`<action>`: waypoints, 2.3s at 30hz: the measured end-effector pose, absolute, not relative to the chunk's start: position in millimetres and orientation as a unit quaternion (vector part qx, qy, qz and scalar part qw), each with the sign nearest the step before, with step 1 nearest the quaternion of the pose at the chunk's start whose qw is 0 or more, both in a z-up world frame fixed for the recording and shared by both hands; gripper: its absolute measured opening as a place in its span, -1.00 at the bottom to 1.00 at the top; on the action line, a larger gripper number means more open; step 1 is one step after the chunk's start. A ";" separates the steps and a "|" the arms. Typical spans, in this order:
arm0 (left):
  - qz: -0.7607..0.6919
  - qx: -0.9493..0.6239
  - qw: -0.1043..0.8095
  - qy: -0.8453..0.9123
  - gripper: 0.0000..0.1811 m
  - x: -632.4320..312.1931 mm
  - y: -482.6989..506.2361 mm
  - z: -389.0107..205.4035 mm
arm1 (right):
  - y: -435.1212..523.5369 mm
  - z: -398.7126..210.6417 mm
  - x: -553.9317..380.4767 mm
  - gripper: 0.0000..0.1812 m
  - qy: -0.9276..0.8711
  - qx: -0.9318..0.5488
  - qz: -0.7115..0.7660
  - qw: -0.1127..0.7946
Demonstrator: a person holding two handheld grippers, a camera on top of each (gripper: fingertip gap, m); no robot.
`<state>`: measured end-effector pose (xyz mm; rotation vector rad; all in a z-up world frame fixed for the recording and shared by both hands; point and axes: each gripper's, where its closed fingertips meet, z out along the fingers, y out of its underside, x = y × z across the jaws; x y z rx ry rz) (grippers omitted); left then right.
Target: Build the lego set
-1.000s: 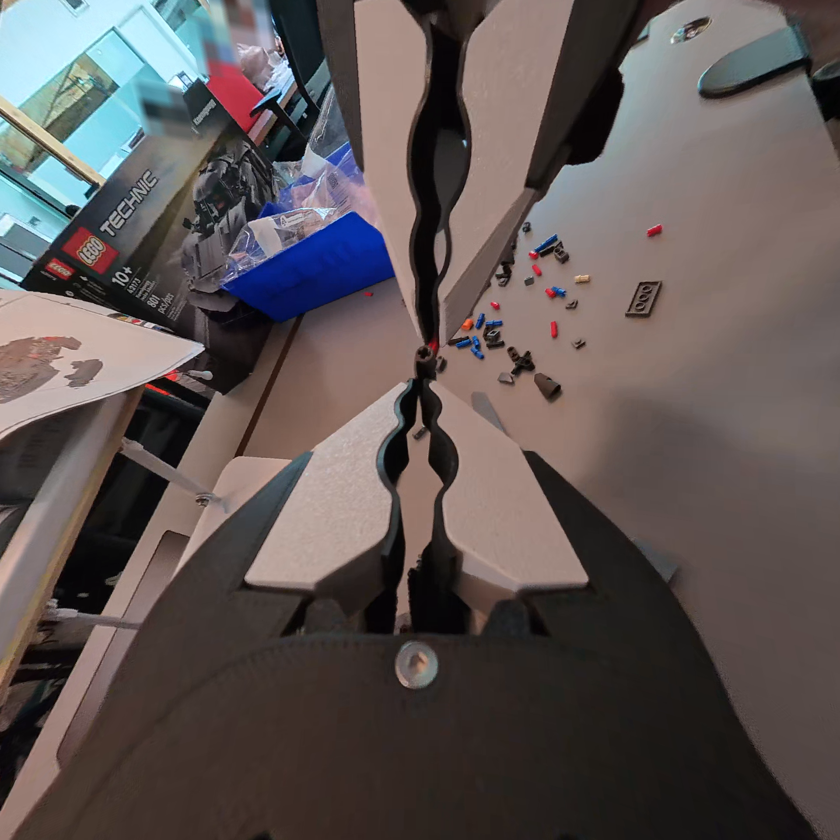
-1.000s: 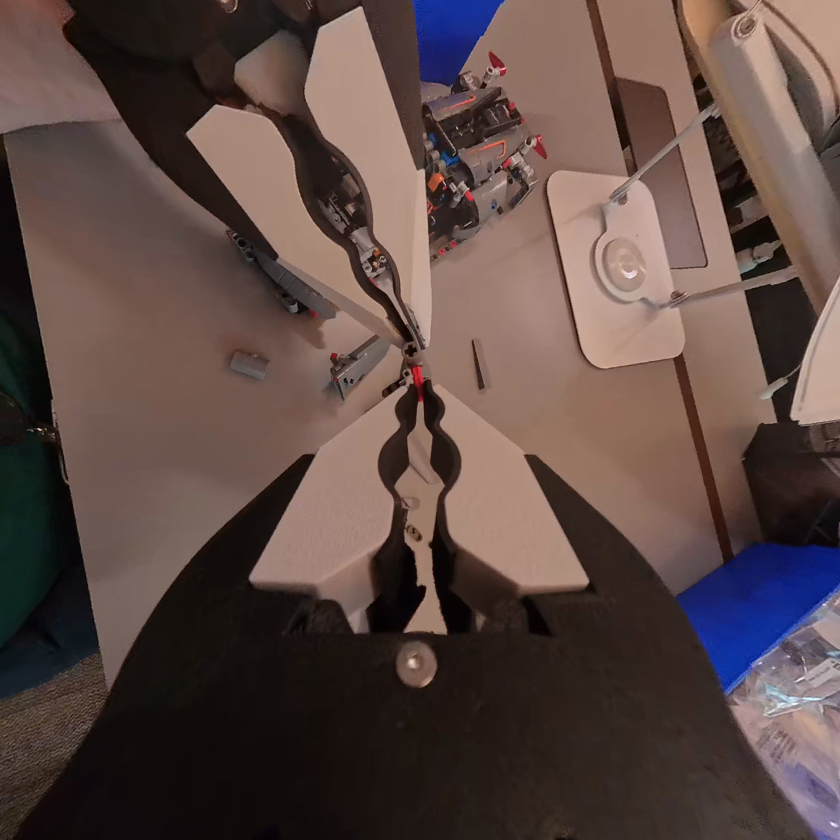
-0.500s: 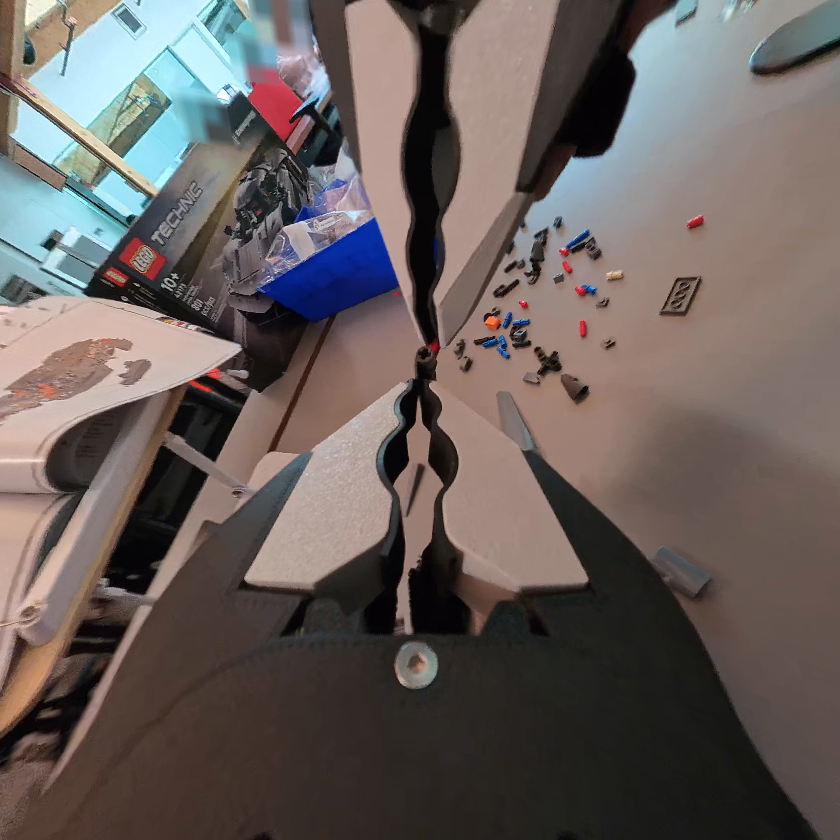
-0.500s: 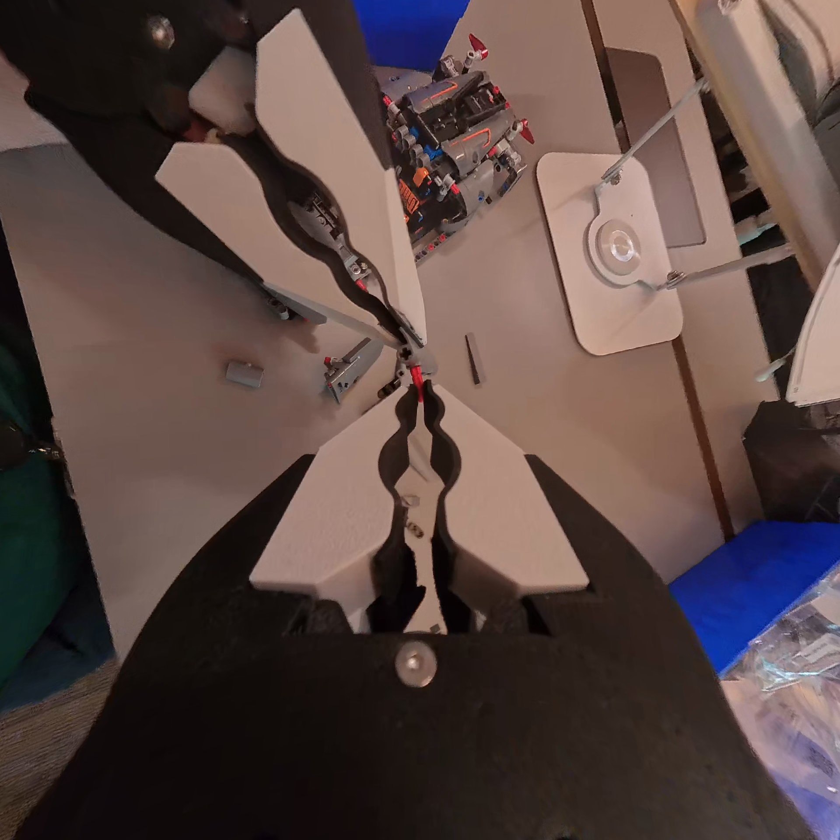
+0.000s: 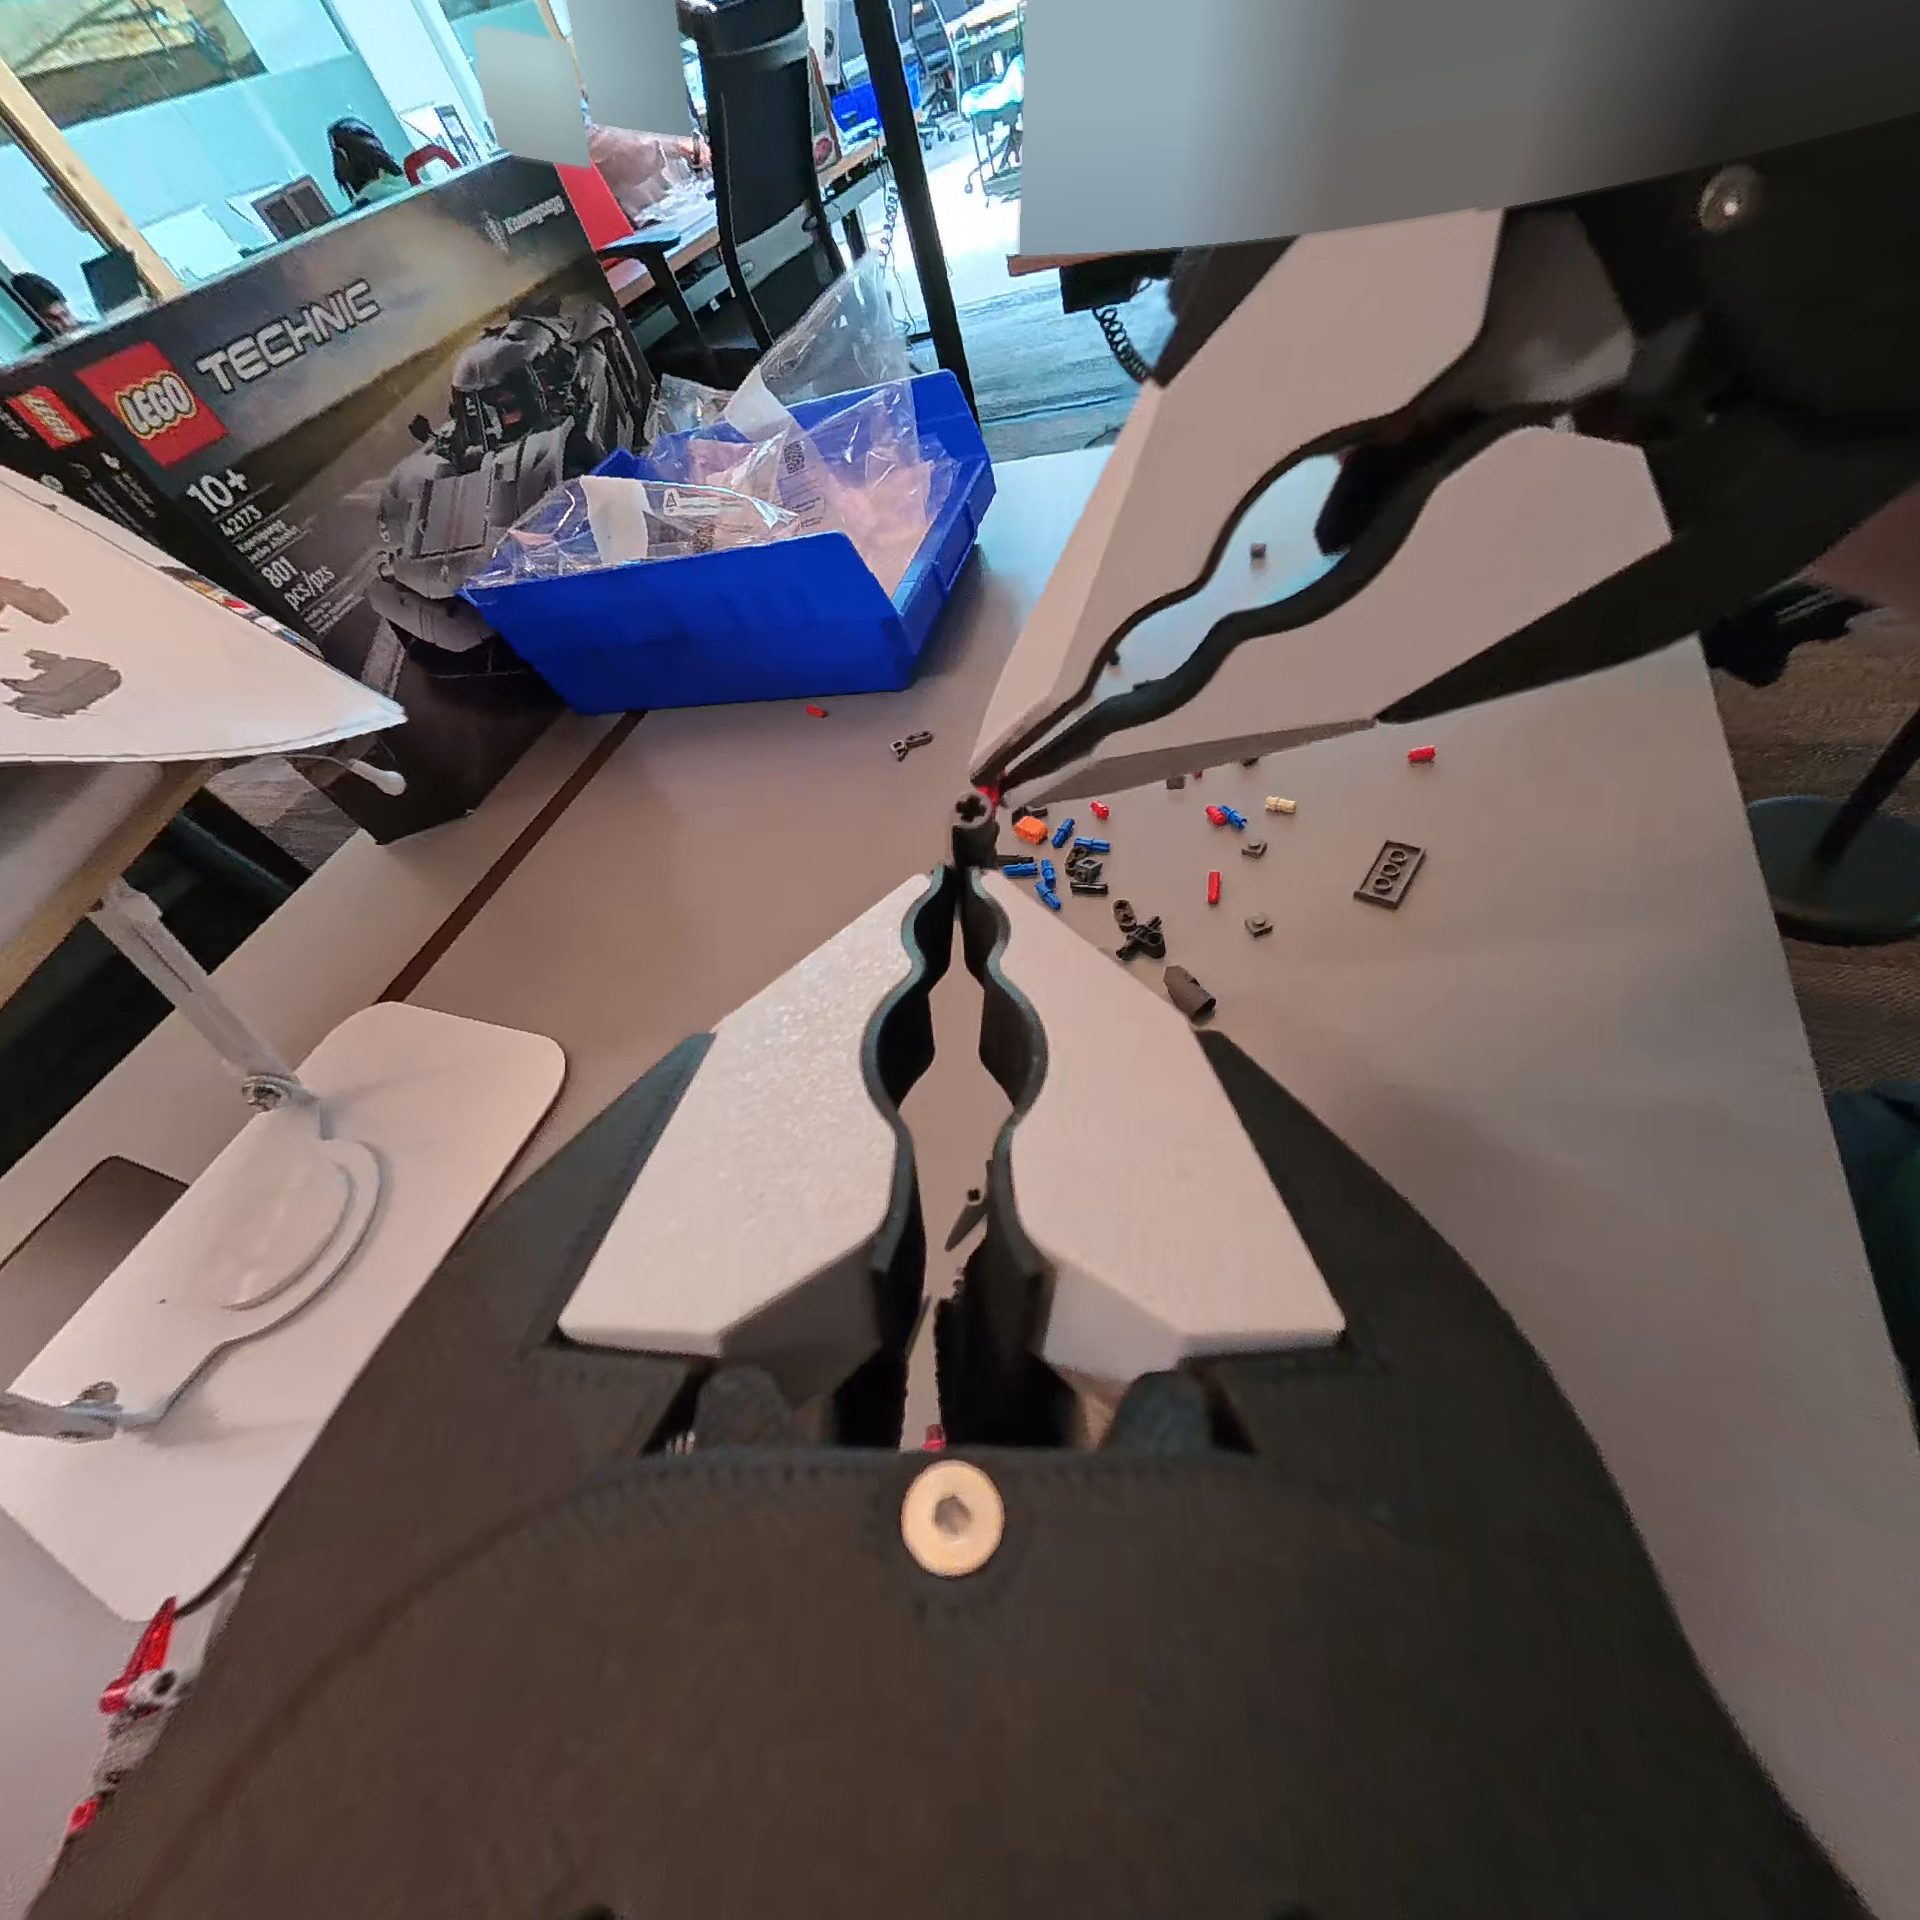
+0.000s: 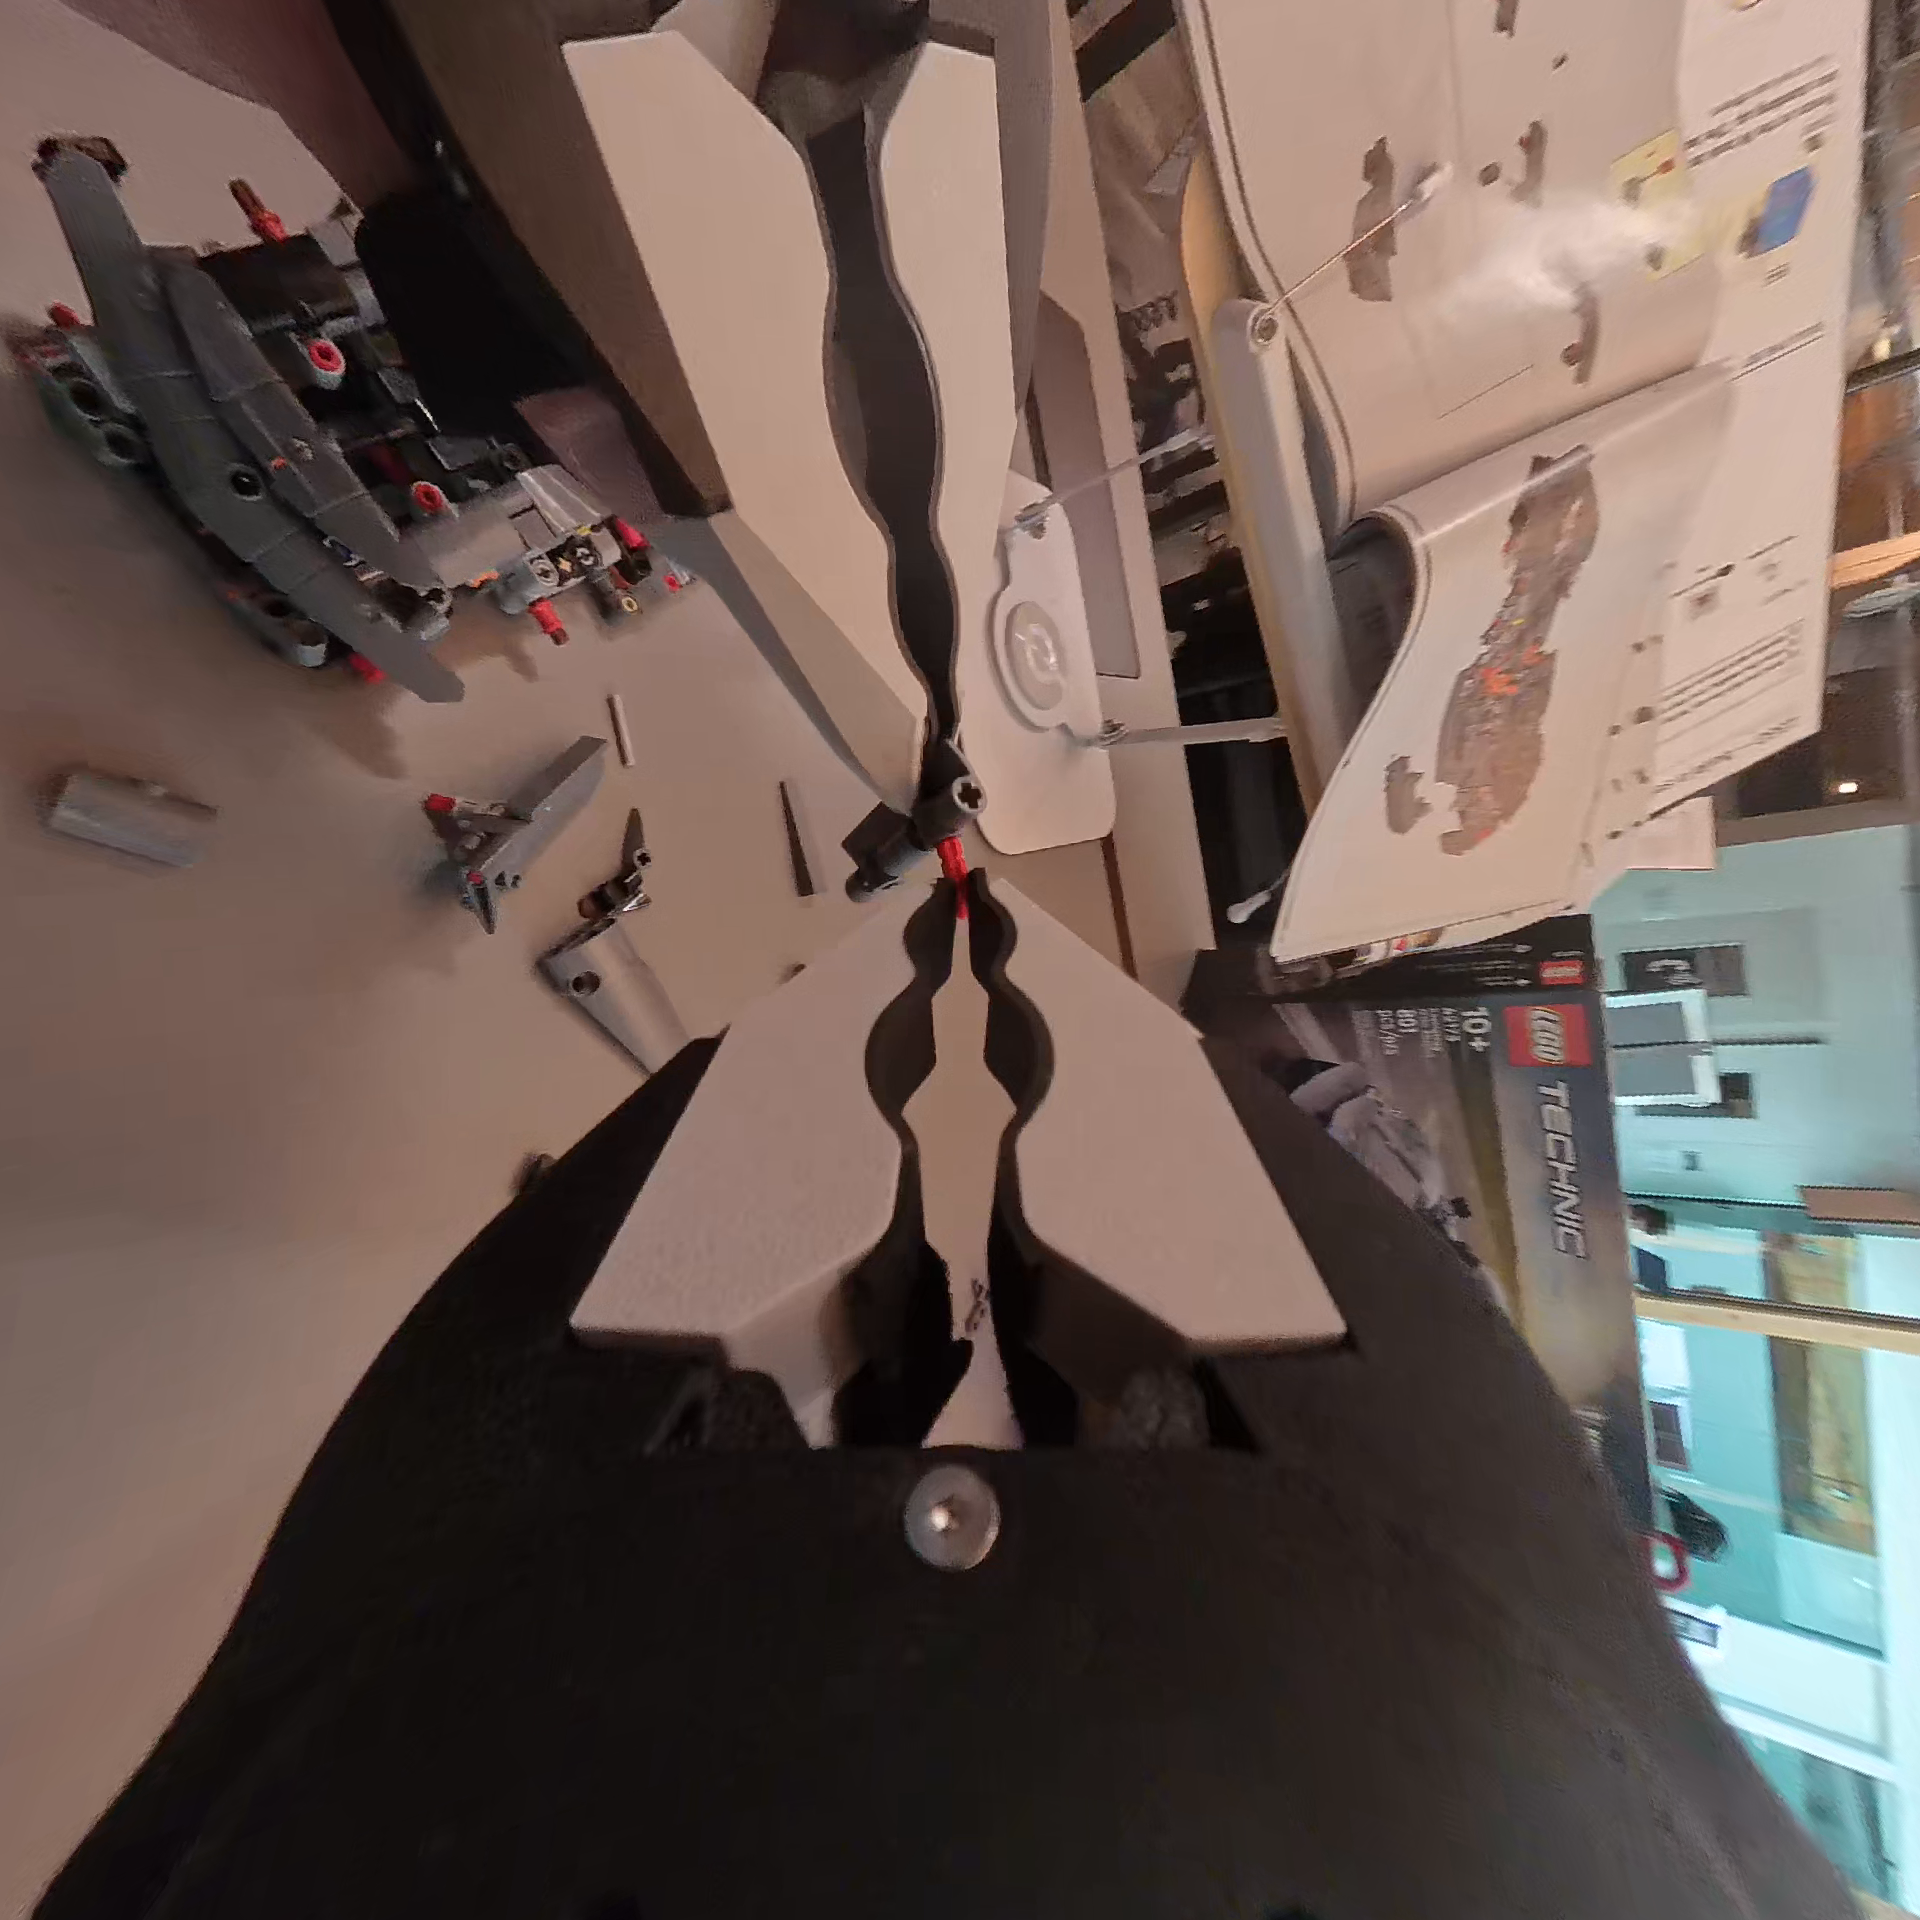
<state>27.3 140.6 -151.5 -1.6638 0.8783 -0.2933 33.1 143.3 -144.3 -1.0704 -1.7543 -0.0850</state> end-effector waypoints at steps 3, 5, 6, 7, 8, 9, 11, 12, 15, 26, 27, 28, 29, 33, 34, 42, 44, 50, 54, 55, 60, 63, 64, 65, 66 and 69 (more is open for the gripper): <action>-0.140 -0.713 0.581 0.367 -1.00 26.2 140.7 -149.4 | 143.3 -141.2 31.7 -1.00 -0.722 -0.434 -0.051 0.537; -0.154 -0.713 0.582 0.359 -1.00 26.1 140.2 -147.8 | 143.4 -139.2 30.8 -1.00 -0.717 -0.425 -0.061 0.549; -0.161 -0.716 0.579 0.356 -1.00 25.8 140.3 -148.3 | 143.5 -139.8 30.5 -1.00 -0.717 -0.423 -0.067 0.550; -0.170 -0.717 0.578 0.350 -1.00 25.5 140.5 -148.0 | 143.6 -139.6 30.0 -1.00 -0.716 -0.420 -0.074 0.553; -0.177 -0.719 0.577 0.346 -1.00 25.1 140.7 -148.2 | 143.0 -139.2 29.2 -1.00 -0.716 -0.414 -0.078 0.557; -0.182 -0.719 0.576 0.344 -1.00 24.9 140.6 -147.9 | 142.8 -139.0 29.0 -1.00 -0.716 -0.410 -0.083 0.559; -0.188 -0.719 0.576 0.339 -1.00 24.4 140.6 -147.2 | 142.5 -138.0 28.3 -1.00 -0.715 -0.405 -0.088 0.563; -0.189 -0.719 0.577 0.338 -1.00 24.3 140.8 -146.8 | 142.6 -137.7 28.1 -1.00 -0.715 -0.404 -0.088 0.564; -0.192 -0.717 0.580 0.336 -1.00 24.0 140.5 -145.1 | 142.1 -136.0 27.5 -1.00 -0.715 -0.402 -0.083 0.565; -0.151 -0.715 0.586 0.351 -1.00 21.8 140.5 -144.5 | 139.5 -134.5 25.1 -1.00 -0.733 -0.390 -0.077 0.552; -0.146 -0.716 0.584 0.353 -1.00 21.7 140.7 -145.7 | 139.5 -135.2 24.9 -1.00 -0.736 -0.387 -0.080 0.550; -0.142 -0.717 0.583 0.355 -1.00 21.4 140.9 -146.9 | 139.4 -136.5 24.7 -1.00 -0.739 -0.386 -0.081 0.547; -0.141 -0.718 0.582 0.354 -1.00 20.9 141.1 -147.2 | 139.5 -137.1 24.3 -1.00 -0.740 -0.384 -0.082 0.546; -0.131 -0.717 0.584 0.357 -1.00 20.1 141.3 -147.0 | 139.1 -136.9 23.3 -1.00 -0.745 -0.379 -0.079 0.543; -0.128 -0.717 0.584 0.357 -1.00 19.9 141.5 -147.2 | 139.4 -137.2 23.2 -1.00 -0.746 -0.380 -0.079 0.542; -0.108 -0.721 0.584 0.357 -1.00 20.8 144.1 -151.0 | 132.5 -138.5 16.9 -1.00 -0.749 -0.372 -0.073 0.543; -0.096 -0.726 0.580 0.357 -1.00 18.4 145.9 -153.2 | 135.1 -140.9 15.6 -1.00 -0.750 -0.384 -0.052 0.537; -0.129 -0.726 0.583 0.341 -1.00 17.0 147.6 -151.7 | 134.4 -128.0 18.3 -1.00 -0.732 -0.403 -0.005 0.550; -0.201 -0.721 0.582 0.317 -1.00 21.6 145.3 -147.4 | 130.9 -112.3 26.5 -0.79 -0.702 -0.416 0.023 0.578; -0.230 -0.716 0.584 0.306 -1.00 23.2 143.8 -143.9 | 130.1 -111.0 28.8 -0.71 -0.691 -0.430 0.049 0.579; -0.334 -0.694 0.578 0.268 -1.00 29.7 139.4 -135.2 | 139.8 -121.7 28.2 -0.36 -0.634 -0.481 0.072 0.601; -0.367 -0.686 0.572 0.259 -1.00 34.6 137.5 -134.5 | 136.6 -121.1 22.8 -0.54 -0.629 -0.465 0.062 0.620; -0.374 -0.685 0.570 0.258 -1.00 35.6 136.9 -134.4 | 135.4 -123.1 20.2 -0.55 -0.632 -0.462 0.054 0.620; -0.382 -0.682 0.570 0.255 -1.00 35.9 136.3 -133.2 | 134.4 -124.7 17.7 -0.58 -0.633 -0.459 0.049 0.621; -0.386 -0.681 0.569 0.251 -1.00 35.3 136.3 -132.8 | 134.1 -125.2 15.9 -0.58 -0.631 -0.457 0.046 0.625; -0.402 -0.677 0.567 0.243 -1.00 34.9 135.7 -131.2 | 134.1 -123.2 14.2 -0.59 -0.622 -0.458 0.053 0.633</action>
